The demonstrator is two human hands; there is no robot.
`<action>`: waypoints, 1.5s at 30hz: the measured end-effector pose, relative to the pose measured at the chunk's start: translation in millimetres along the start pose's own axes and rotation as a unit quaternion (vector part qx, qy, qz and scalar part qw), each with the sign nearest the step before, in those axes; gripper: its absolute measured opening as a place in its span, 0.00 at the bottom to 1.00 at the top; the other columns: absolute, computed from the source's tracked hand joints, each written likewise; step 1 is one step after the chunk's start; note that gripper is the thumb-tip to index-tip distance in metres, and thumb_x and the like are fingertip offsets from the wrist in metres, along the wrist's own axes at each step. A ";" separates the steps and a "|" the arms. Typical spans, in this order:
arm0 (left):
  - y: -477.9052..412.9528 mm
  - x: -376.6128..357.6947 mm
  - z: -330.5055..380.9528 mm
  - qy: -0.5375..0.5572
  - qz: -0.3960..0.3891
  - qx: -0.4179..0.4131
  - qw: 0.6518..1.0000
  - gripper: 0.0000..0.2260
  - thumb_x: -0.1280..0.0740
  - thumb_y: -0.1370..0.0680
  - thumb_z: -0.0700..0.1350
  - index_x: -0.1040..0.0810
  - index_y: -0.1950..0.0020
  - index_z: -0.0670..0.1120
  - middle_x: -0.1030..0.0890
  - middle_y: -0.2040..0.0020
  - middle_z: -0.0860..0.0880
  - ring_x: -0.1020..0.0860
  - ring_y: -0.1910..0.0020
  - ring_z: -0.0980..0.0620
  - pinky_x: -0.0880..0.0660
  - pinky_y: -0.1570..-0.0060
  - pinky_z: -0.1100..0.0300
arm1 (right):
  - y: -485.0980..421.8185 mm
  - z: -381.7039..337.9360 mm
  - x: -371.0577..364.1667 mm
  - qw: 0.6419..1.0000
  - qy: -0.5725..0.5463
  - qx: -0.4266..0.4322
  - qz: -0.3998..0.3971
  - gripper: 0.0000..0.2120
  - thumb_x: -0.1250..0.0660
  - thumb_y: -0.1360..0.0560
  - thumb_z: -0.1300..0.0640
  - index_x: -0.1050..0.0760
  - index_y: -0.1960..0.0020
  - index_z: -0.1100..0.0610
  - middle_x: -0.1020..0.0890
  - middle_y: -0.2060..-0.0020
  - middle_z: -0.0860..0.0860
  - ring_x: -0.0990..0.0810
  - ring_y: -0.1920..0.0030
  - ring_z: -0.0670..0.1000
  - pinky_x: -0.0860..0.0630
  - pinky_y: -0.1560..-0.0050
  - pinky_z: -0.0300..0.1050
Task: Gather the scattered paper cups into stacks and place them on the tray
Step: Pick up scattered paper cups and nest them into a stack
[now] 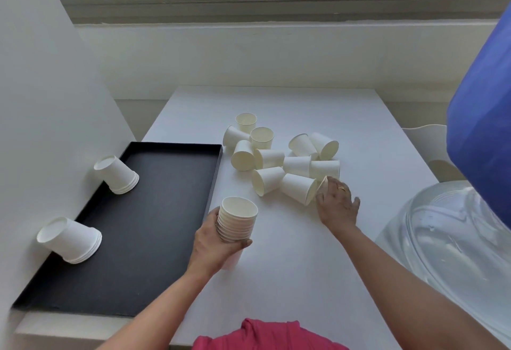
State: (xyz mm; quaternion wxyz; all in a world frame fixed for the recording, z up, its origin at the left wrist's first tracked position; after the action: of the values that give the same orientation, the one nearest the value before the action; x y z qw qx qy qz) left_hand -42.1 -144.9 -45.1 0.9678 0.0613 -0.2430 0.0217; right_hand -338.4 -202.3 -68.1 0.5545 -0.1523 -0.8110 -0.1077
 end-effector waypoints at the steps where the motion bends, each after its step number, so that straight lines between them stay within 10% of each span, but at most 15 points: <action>1: -0.2 -0.1 0.1 -0.001 -0.001 -0.001 1.000 0.38 0.19 0.41 0.43 0.31 0.34 0.48 0.23 0.48 0.52 0.24 0.49 0.51 0.30 0.49 0.60 | 1.5 0.9 -0.6 1.000 0.006 -0.004 -0.010 0.24 0.47 0.20 0.54 0.46 0.26 0.57 0.39 0.27 0.54 0.45 0.25 0.53 0.45 0.30 0.61; 22: 13.5 -6.5 3.0 -0.001 -0.017 -0.007 1.000 0.36 0.20 0.41 0.43 0.30 0.36 0.49 0.23 0.51 0.53 0.24 0.49 0.50 0.29 0.51 0.59 | 50.5 -7.9 -22.0 0.983 0.091 -0.016 -0.160 0.33 0.32 0.31 0.46 0.40 0.32 0.58 0.35 0.34 0.54 0.35 0.35 0.56 0.34 0.42 0.51; 30: 15.6 -4.4 6.1 0.007 -0.017 -0.012 1.000 0.36 0.20 0.40 0.42 0.30 0.35 0.48 0.23 0.51 0.53 0.25 0.50 0.52 0.31 0.52 0.61 | 62.2 -54.0 -15.4 0.969 -0.136 -0.021 -0.203 0.28 0.27 0.36 0.52 0.30 0.39 0.56 0.22 0.45 0.53 0.23 0.45 0.55 0.24 0.47 0.50; 39: 13.3 2.1 -0.6 -0.002 -0.017 -0.006 1.000 0.37 0.20 0.40 0.43 0.31 0.35 0.49 0.23 0.51 0.52 0.24 0.49 0.50 0.30 0.51 0.59 | 65.9 -107.1 25.7 0.942 -0.315 0.027 -0.116 0.44 0.27 0.33 0.47 0.51 0.27 0.48 0.28 0.35 0.53 0.29 0.35 0.56 0.31 0.36 0.52; 45: 13.0 0.9 -1.0 -0.003 -0.023 -0.012 1.000 0.36 0.20 0.40 0.43 0.30 0.35 0.50 0.22 0.51 0.52 0.23 0.51 0.50 0.28 0.52 0.58 | 80.6 -133.2 20.5 0.917 -0.370 0.085 -0.124 0.42 0.25 0.34 0.47 0.47 0.29 0.45 0.26 0.38 0.51 0.26 0.38 0.55 0.28 0.38 0.54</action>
State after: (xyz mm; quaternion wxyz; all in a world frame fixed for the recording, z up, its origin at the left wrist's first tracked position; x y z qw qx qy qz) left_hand -41.9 -131.9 -44.1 0.9680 0.0552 -0.2447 -0.0039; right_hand -200.4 -170.5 -0.3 0.2080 -0.0322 -0.9767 -0.0426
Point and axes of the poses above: each hand's wrist, its own y-axis away from the middle knuckle, its own x-axis out of the back of the hand, z = x × y, the point moved 9 cm from there along -y, towards the middle knuckle
